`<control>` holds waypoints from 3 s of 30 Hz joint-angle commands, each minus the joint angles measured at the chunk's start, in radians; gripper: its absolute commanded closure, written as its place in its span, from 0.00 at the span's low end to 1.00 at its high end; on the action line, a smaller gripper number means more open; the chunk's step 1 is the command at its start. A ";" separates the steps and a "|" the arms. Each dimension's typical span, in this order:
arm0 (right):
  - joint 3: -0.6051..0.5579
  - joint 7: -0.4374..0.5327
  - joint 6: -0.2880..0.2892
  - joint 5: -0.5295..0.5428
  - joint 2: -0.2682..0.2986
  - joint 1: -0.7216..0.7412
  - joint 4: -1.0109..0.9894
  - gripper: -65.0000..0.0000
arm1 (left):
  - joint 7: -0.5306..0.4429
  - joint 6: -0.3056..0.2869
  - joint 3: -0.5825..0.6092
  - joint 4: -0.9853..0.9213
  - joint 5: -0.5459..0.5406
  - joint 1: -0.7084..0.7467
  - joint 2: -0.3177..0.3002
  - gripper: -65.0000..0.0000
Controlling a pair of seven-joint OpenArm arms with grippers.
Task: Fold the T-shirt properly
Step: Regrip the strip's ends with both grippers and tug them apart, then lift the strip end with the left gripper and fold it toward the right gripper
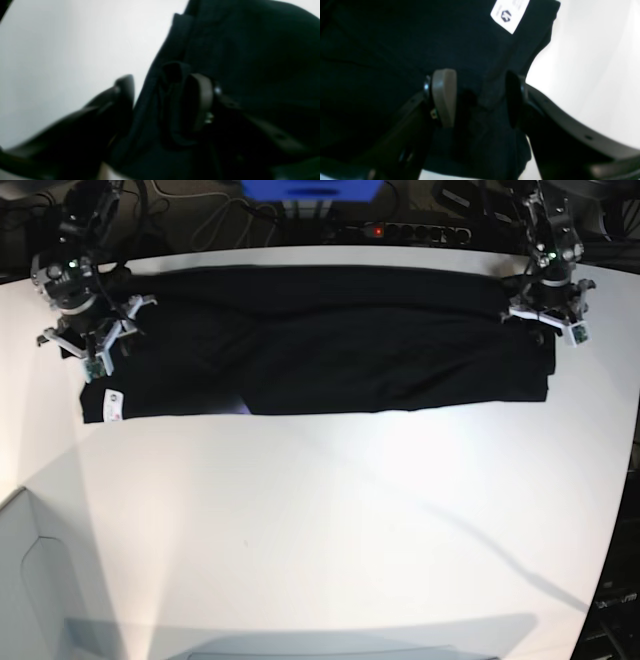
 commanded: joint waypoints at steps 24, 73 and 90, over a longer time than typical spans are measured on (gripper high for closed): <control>0.007 0.021 0.010 0.011 0.013 0.006 0.016 0.51 | 0.099 -0.104 -0.037 0.215 -0.081 0.069 0.022 1.00; 0.002 0.017 0.010 0.011 0.008 0.034 0.016 0.51 | 0.102 -0.101 0.954 0.344 0.075 -0.159 0.092 1.00; 0.001 0.017 0.010 0.011 0.010 0.034 0.016 0.51 | 0.103 -0.101 1.100 0.292 0.075 -0.274 0.091 0.99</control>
